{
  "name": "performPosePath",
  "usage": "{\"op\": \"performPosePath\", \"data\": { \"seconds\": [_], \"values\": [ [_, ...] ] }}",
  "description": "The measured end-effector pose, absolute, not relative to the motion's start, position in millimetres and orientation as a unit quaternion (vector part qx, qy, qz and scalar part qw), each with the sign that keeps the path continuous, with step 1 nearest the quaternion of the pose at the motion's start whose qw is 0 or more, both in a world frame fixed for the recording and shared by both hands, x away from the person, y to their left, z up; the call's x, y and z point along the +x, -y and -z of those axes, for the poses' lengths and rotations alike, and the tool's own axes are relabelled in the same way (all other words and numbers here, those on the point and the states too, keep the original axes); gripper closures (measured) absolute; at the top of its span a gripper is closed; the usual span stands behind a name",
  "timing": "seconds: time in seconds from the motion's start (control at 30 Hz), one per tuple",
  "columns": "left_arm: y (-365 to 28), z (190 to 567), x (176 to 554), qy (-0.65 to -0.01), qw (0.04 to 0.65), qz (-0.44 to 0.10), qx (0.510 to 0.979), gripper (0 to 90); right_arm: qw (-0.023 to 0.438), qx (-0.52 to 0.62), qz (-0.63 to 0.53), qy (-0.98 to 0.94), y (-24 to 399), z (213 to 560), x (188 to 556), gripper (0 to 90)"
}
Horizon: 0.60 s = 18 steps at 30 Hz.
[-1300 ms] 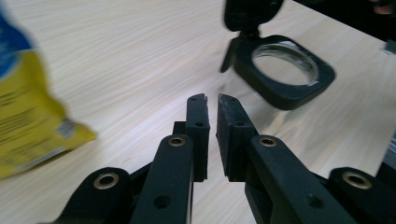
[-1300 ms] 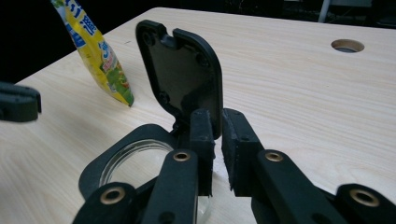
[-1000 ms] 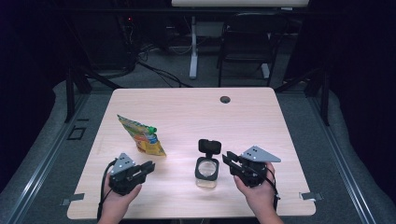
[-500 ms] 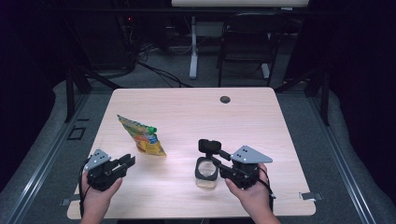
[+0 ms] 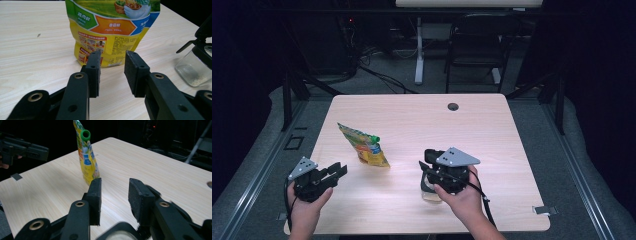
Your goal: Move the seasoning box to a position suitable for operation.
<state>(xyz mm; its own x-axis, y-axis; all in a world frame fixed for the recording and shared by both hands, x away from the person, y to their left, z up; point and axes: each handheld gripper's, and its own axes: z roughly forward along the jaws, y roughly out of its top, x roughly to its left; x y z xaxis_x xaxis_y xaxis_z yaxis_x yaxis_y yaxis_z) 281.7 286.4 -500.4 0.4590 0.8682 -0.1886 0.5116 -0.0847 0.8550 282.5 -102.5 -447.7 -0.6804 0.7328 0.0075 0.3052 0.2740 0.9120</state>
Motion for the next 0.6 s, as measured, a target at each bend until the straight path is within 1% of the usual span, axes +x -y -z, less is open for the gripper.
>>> {"op": "performPosePath", "data": {
  "seconds": [0.17,0.43,0.6],
  "values": [
    [-290.9,499.8,282.6,-0.489,0.472,-0.187,0.709,64.4,0.205,0.321,-0.502,-0.777,83.0,445.7,295.8,63.2],
    [-299.3,497.3,282.0,-0.495,0.472,-0.195,0.703,61.8,0.186,0.302,-0.506,-0.787,53.1,447.4,323.0,60.1],
    [-301.6,498.6,283.0,-0.497,0.472,-0.198,0.700,60.8,0.160,0.315,-0.516,-0.780,40.4,451.5,340.4,58.9]
  ]
}}
